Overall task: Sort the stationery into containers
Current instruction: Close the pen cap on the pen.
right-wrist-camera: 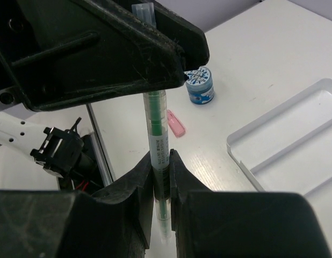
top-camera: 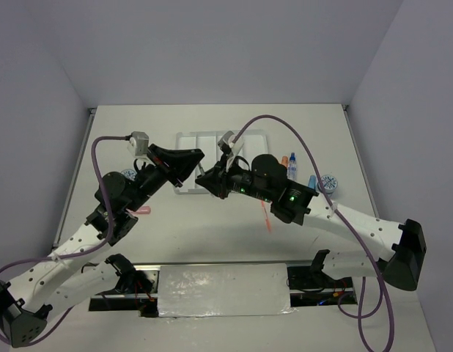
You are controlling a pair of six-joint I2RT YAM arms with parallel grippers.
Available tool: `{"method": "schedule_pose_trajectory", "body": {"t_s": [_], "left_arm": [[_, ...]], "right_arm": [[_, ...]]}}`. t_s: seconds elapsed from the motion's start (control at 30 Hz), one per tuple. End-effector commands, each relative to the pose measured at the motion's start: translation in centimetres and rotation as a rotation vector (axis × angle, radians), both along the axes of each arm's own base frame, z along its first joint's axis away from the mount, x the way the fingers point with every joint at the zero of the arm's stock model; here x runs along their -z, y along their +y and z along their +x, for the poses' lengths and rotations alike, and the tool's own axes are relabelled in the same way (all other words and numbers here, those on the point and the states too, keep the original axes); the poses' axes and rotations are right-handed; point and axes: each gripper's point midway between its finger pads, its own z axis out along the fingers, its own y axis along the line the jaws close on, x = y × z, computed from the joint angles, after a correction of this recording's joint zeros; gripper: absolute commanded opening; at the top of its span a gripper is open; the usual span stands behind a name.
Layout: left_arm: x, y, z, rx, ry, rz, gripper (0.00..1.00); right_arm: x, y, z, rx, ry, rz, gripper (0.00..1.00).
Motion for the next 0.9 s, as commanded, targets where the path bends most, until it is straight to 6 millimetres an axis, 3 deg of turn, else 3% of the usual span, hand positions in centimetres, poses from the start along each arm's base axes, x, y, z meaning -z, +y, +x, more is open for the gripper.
{"method": "schedule_pose_trajectory", "body": {"t_s": [0.0,0.33,0.4,0.5,0.57,0.6,0.63,0.67,0.7,0.73,0.77,0.8,0.83,0.87], "left_arm": [[9.1,-3.5,-3.2,0.23,0.224,0.165,0.0],[11.5,-4.6,-4.3,0.259,0.251,0.2,0.0],[11.7,-4.6,-4.4,0.262,0.257,0.205,0.0],[11.3,-4.4,-4.0,0.236,0.254,0.21,0.0],[11.1,-3.8,-3.7,0.2,0.263,0.239,0.0],[9.4,-3.1,-2.7,0.134,0.248,0.224,0.0],[9.5,-2.4,-2.5,0.091,0.273,0.251,0.0],[8.8,-1.7,-1.9,0.044,0.275,0.259,0.0],[6.2,-0.6,-0.7,-0.047,0.255,0.233,0.0],[5.6,0.1,-0.2,-0.096,0.269,0.247,0.0],[6.0,0.9,0.1,-0.14,0.302,0.288,0.05],[3.3,1.7,0.4,-0.184,0.282,0.259,0.13],[2.7,2.9,1.5,-0.276,0.299,0.258,0.24],[1.0,3.7,1.5,-0.312,0.293,0.248,0.53]], "right_arm": [[-17.2,-2.3,2.0,0.115,-0.253,0.413,0.0],[-23.0,-4.1,2.5,0.138,-0.326,0.471,0.0],[-23.2,-4.1,2.3,0.131,-0.323,0.481,0.0],[-21.5,-3.6,2.4,0.115,-0.31,0.46,0.0],[-18.2,-2.4,1.9,0.058,-0.284,0.401,0.0],[-16.7,-1.9,1.8,0.04,-0.274,0.372,0.0],[-13.6,-1.1,1.8,0.018,-0.24,0.318,0.0],[-12.0,-0.7,1.7,0.007,-0.22,0.296,0.0],[-10.6,-0.3,1.8,0.004,-0.194,0.278,0.0],[-7.7,0.0,1.9,0.005,-0.151,0.24,0.0],[-6.4,0.1,2.1,0.011,-0.114,0.233,0.0],[-5.5,0.2,2.1,0.013,-0.096,0.234,0.0],[-3.1,0.3,2.1,0.018,-0.054,0.208,0.0],[-2.4,0.3,2.1,0.015,-0.027,0.21,0.0]]}}
